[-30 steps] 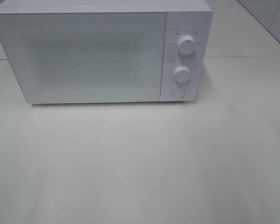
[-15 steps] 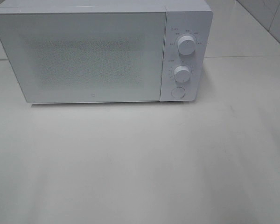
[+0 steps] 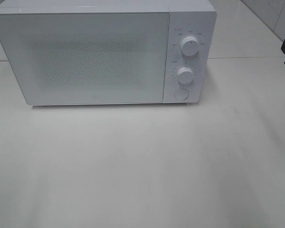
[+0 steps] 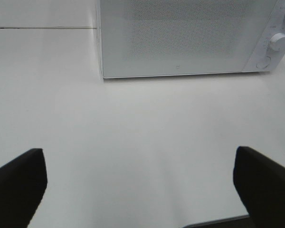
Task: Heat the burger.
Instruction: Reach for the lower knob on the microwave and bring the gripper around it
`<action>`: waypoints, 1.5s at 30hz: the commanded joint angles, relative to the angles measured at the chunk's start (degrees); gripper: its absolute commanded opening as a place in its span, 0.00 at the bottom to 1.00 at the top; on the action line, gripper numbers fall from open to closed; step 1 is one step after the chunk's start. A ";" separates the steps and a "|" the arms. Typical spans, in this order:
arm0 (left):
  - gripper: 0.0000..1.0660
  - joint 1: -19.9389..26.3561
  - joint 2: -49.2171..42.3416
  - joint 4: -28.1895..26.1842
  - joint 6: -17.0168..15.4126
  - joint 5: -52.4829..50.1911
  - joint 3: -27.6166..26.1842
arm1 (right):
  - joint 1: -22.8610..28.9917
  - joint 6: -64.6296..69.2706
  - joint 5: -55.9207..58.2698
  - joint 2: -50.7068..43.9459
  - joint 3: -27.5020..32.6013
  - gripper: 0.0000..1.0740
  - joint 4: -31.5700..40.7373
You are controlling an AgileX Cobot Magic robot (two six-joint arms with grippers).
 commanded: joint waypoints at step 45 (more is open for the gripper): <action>0.94 0.17 -1.32 -0.17 0.06 -0.40 0.11 | 45.78 -24.35 -36.67 28.76 -1.09 0.69 52.37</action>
